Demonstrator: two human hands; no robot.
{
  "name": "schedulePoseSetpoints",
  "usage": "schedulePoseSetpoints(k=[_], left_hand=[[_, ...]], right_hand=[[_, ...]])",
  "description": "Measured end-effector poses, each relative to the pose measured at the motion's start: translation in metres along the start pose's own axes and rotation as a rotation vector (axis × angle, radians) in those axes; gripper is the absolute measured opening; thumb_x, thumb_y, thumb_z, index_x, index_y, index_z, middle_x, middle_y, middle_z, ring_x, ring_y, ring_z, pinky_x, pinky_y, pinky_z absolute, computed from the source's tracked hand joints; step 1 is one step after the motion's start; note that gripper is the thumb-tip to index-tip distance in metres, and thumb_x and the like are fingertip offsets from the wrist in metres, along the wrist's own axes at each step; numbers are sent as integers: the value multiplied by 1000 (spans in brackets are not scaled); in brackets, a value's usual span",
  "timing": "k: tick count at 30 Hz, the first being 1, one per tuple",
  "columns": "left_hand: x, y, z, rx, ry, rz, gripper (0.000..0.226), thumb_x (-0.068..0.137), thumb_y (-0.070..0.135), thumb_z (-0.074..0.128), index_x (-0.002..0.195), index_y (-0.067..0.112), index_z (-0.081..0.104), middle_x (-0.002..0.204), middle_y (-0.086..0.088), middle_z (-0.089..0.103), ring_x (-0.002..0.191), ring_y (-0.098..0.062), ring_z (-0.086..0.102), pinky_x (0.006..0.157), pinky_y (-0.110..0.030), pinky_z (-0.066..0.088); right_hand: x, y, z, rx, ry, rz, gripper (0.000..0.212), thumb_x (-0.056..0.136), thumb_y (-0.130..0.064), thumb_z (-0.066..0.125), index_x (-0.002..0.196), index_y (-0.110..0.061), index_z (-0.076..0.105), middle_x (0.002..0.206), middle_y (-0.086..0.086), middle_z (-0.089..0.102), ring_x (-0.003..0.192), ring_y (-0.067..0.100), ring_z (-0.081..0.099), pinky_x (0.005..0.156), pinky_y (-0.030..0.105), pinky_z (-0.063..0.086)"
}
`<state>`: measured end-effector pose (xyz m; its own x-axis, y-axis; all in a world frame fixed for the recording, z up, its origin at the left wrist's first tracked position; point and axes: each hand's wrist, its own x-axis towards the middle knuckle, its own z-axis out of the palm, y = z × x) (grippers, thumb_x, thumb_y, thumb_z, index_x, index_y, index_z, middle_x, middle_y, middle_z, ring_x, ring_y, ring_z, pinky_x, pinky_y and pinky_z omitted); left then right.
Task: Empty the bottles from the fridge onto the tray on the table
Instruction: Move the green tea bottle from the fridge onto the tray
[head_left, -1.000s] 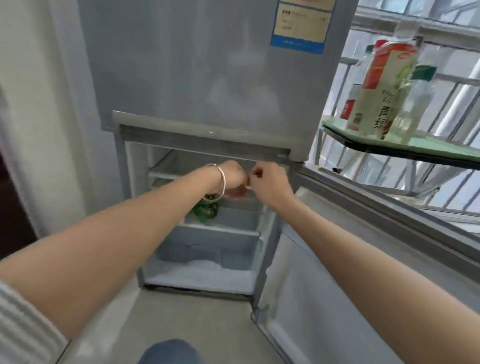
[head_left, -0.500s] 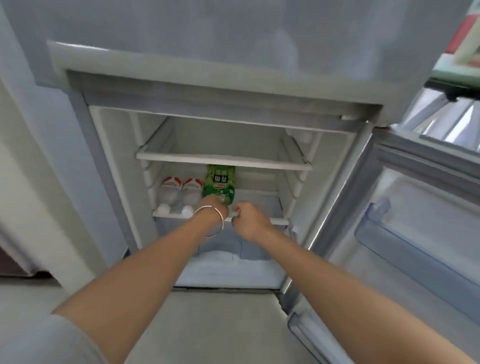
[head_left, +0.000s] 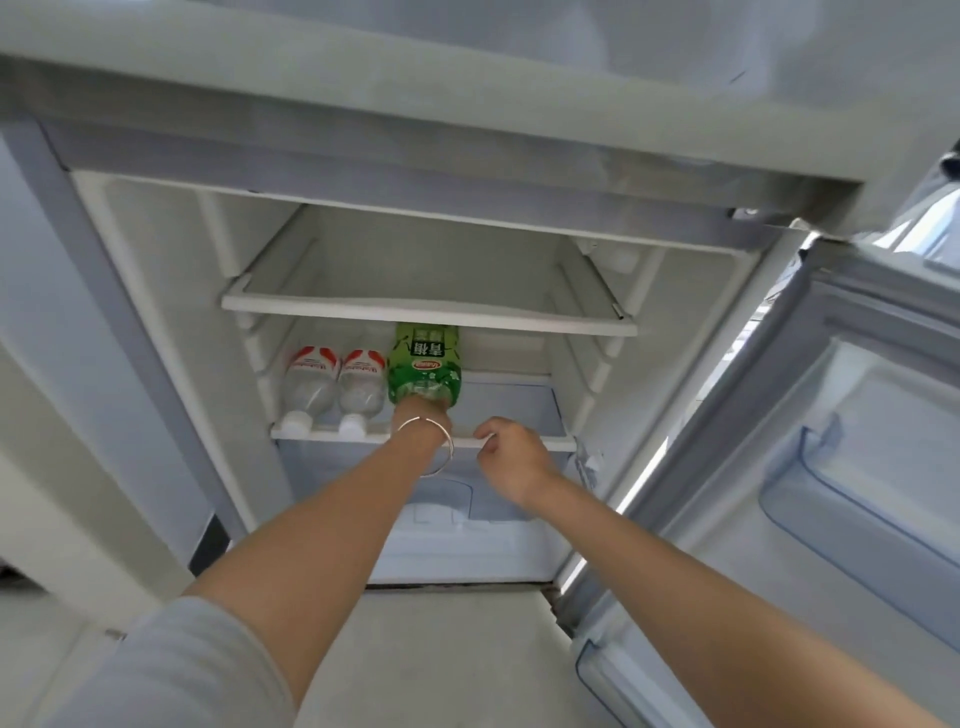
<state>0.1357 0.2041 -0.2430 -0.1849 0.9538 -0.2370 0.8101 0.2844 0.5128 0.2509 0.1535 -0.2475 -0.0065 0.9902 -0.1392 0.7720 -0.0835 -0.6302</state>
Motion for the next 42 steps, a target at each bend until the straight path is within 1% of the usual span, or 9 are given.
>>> schedulePoseSetpoints(k=[4,8,16,19,22,27,35,38,42], left_hand=[[-22,13,-25,52,56,1,33,99,11,35,123,-1,55,128,-15,58,120,-28,55,96,-30,44],[-53,27,-59,20,131,82,33,95,7,35,113,6,62,119,-8,65,111,-26,61,80,-29,45],[-145,56,-126,-18,351,55,38,87,36,49,104,7,66,112,-15,68,103,-34,64,77,-34,47],[-202,84,-153,115,427,188,33,78,43,52,87,14,66,92,-10,67,91,-31,66,68,-29,44],[-251,117,-172,204,521,310,33,73,48,54,76,16,61,79,-6,59,78,-29,60,66,-28,43],[-320,183,-194,146,629,457,38,72,47,55,54,14,48,62,-4,56,59,-23,54,57,-25,40],[-395,294,-201,-245,507,844,25,80,45,59,76,21,60,67,5,55,61,-13,51,49,-22,39],[-404,331,-189,-448,419,1021,43,87,42,57,120,14,57,97,0,63,76,-14,60,63,-25,52],[-387,371,-162,-468,383,957,76,78,65,51,134,14,39,123,-6,52,102,-23,60,84,-39,55]], right_hand=[[-12,-3,-11,-23,-4,-15,45,89,-7,49,134,-14,50,115,8,59,99,24,59,80,25,44],[-36,-21,-28,-12,18,-74,52,90,-8,51,140,-13,42,136,12,47,116,28,54,93,29,45],[-115,-46,-82,78,-25,-184,72,87,-14,64,147,-8,25,147,14,35,135,31,38,106,28,31],[-148,-55,-100,149,-78,-240,99,73,-19,80,149,-13,17,146,13,39,134,30,42,111,39,37],[-177,-59,-128,204,-125,-292,101,70,-16,84,145,-13,18,143,1,40,133,17,42,111,31,35],[-226,-55,-194,481,-20,-263,116,37,-47,95,134,-20,35,123,-4,62,114,15,61,97,41,53],[-288,-18,-323,501,468,-357,61,60,-22,86,107,-26,48,101,-1,66,91,13,68,73,28,59],[-293,4,-365,499,623,-329,82,55,-37,82,125,-17,46,100,1,70,84,17,71,72,36,61],[-290,28,-412,479,789,-287,81,60,-36,77,130,-12,44,100,6,69,83,21,71,71,39,61]])
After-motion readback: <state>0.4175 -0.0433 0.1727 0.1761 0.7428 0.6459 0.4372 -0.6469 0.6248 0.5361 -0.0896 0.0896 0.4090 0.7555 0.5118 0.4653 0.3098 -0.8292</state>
